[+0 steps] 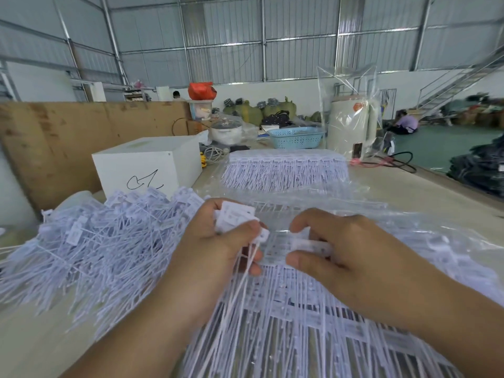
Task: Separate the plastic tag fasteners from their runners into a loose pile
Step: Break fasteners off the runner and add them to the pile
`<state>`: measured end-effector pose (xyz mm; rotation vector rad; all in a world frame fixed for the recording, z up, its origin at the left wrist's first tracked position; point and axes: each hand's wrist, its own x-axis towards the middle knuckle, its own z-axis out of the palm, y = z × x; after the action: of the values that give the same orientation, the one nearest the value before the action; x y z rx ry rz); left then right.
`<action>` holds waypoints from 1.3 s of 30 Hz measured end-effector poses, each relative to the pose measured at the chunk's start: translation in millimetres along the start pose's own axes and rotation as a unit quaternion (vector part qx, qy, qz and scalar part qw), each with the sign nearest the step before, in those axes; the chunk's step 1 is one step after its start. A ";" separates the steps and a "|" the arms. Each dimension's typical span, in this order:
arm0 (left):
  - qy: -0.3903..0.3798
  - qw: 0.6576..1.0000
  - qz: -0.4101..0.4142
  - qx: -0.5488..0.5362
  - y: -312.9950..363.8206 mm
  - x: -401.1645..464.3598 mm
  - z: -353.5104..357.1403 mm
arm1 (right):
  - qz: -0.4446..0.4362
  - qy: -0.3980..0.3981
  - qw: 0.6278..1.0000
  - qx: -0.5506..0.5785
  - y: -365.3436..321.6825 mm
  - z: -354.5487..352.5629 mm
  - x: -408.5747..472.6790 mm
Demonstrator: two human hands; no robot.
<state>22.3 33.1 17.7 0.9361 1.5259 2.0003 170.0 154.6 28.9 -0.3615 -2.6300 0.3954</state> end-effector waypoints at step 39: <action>0.041 0.995 -0.017 -0.093 3.0 -7.0 14.3 | -0.008 0.114 0.979 0.171 -8.8 1.9 -0.8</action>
<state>37.7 36.6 21.1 0.7562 1.3591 2.1366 168.2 145.8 29.9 -0.2534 -2.2861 0.7402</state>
